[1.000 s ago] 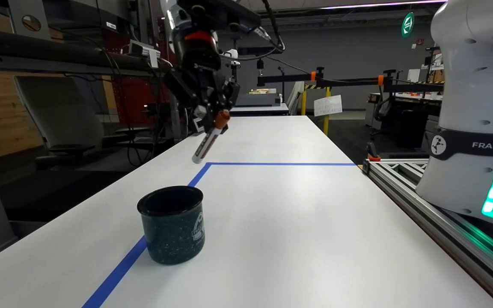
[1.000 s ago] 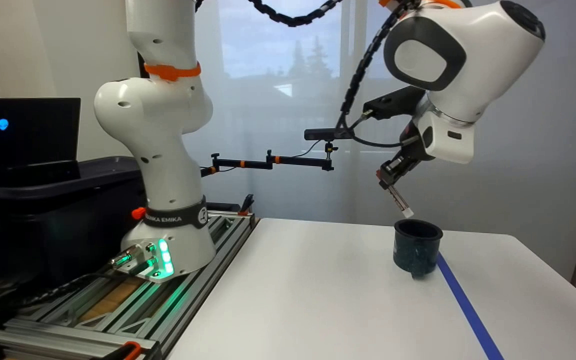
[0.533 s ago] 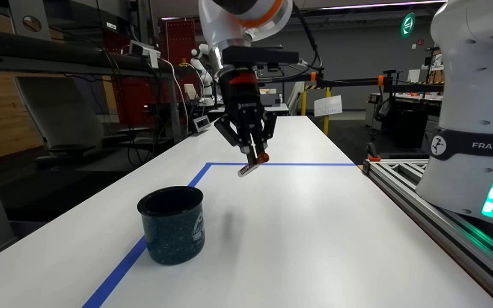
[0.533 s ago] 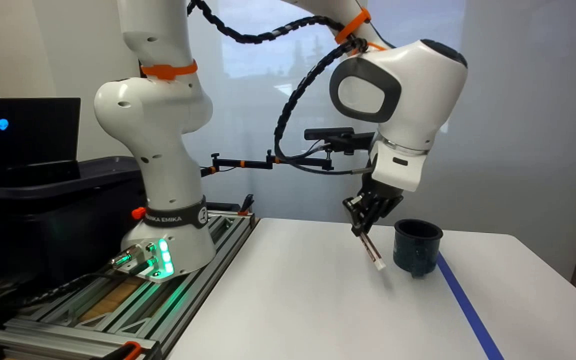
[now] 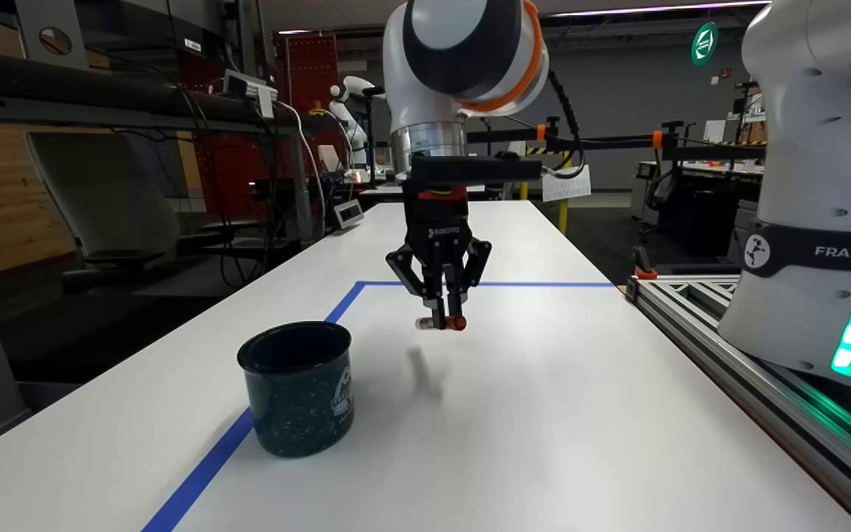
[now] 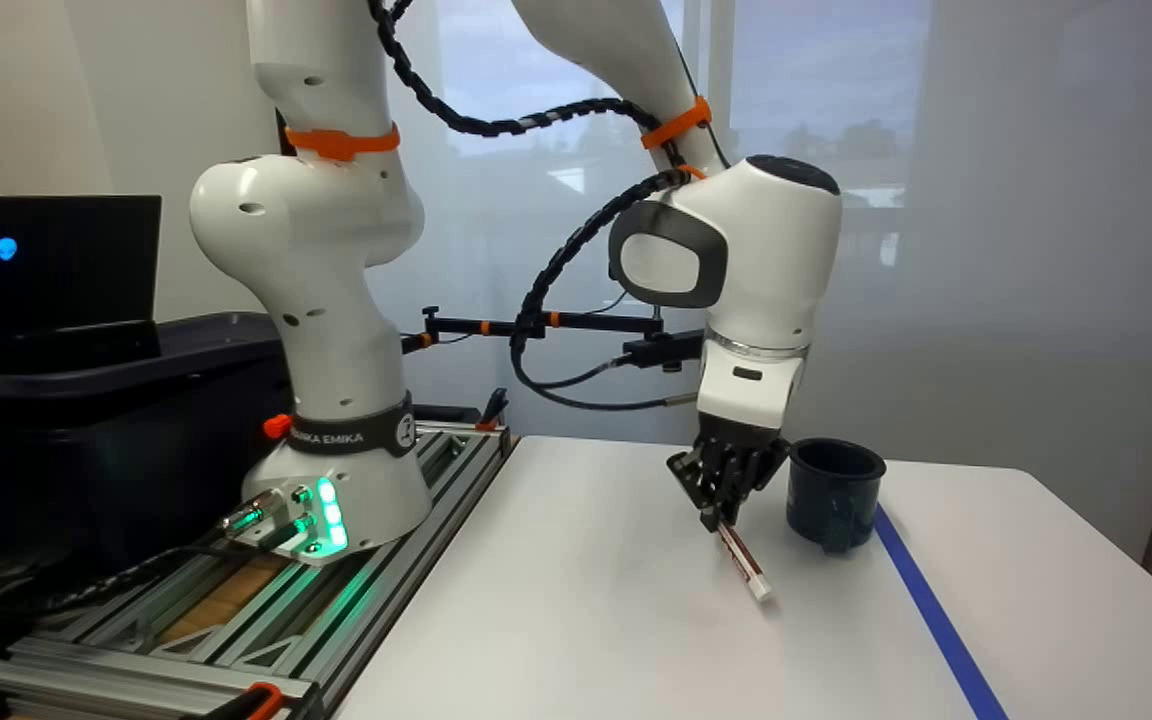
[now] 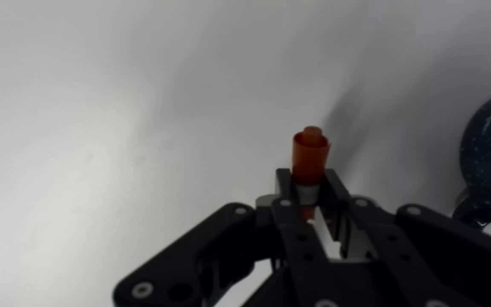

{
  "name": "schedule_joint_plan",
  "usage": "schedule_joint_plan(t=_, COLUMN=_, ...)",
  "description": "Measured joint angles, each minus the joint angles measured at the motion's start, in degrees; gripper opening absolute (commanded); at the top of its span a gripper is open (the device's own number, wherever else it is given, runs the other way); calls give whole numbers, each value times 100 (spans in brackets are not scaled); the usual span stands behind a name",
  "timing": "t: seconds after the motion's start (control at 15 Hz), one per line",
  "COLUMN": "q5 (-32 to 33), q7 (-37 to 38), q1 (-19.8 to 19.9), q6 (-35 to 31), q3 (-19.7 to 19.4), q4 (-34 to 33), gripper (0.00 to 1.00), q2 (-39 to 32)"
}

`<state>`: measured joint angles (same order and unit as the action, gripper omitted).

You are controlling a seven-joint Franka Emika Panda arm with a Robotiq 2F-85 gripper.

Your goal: Remove the marker from the cup and place it on the table

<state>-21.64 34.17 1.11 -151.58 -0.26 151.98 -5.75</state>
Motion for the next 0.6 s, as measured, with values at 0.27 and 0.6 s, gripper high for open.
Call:
schedule_joint_plan(t=0.27, q5=-616, q7=-378, q1=-67, q6=-670, q3=218, q4=108, gripper=5, q2=-214)
schedule_joint_plan(t=0.6, q5=-1067, q7=-704, q1=-86, q6=-1327, q3=490, q4=73, gripper=45, q2=-609)
